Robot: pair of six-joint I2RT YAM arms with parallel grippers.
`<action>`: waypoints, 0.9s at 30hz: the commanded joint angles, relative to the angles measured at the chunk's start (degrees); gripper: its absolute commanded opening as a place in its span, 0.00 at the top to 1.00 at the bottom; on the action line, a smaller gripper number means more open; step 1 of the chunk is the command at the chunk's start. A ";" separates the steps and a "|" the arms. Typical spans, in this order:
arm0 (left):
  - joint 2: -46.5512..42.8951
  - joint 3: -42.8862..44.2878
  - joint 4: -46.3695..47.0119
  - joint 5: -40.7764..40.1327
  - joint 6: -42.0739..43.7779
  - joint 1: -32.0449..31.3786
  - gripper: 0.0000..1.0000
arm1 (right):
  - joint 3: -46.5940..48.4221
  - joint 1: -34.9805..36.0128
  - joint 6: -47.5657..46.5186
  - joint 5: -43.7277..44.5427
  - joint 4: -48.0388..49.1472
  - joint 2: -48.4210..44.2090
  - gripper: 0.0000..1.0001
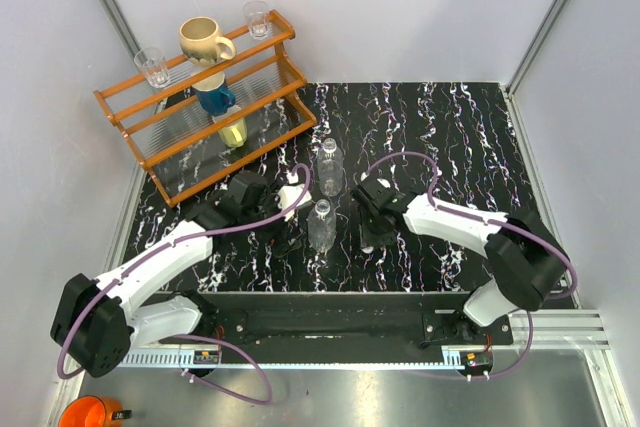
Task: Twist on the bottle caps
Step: Place the bottle cap at the center of the board.
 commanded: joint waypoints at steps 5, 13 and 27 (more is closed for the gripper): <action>-2.09 3.69 0.68 0.61 -0.89 -0.13 0.01 | 1.12 0.05 -3.91 1.66 -5.10 5.46 0.79; -2.09 4.31 -0.46 0.79 -0.45 -0.13 0.01 | 3.23 0.14 -4.35 2.89 -4.40 7.49 0.60; -2.09 5.10 -0.99 0.53 -0.36 -0.21 0.01 | 1.92 0.14 -2.86 4.20 -4.40 2.04 0.46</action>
